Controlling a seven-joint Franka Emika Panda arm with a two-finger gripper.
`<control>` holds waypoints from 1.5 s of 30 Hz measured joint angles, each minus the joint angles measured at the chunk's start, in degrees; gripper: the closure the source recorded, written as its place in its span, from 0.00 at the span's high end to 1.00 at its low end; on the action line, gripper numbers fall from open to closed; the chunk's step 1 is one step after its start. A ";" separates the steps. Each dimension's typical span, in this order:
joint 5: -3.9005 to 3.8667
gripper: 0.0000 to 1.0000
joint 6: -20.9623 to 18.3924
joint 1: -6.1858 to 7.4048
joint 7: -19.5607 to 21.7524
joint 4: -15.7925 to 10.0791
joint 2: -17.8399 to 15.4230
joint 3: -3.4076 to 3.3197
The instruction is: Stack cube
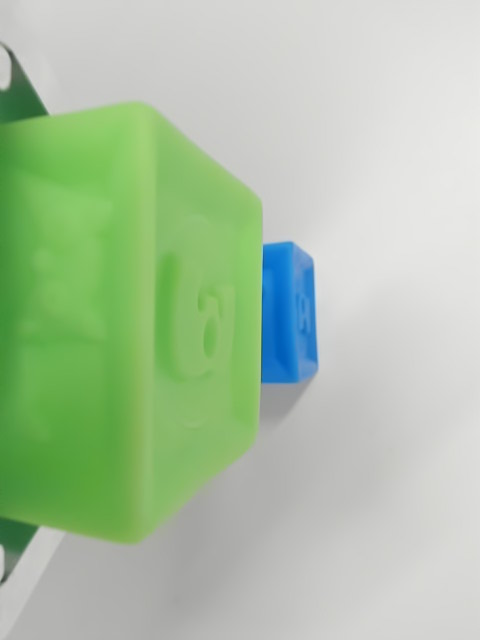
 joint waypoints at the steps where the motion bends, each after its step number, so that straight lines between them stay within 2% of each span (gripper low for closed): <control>1: 0.00 0.00 0.48 0.00 -0.02 -0.01 0.52 0.00; 7: 0.00 0.00 2.97 0.00 -0.10 -0.02 3.34 0.00; 20: 0.06 0.00 6.81 0.00 -0.25 0.12 7.28 0.03; 35: 0.14 0.00 8.77 0.00 -0.34 0.49 9.60 0.06; 36: 0.15 1.00 8.81 0.00 -0.35 0.49 9.65 0.06; 45: 0.15 1.00 8.87 0.00 -0.36 0.51 9.67 0.06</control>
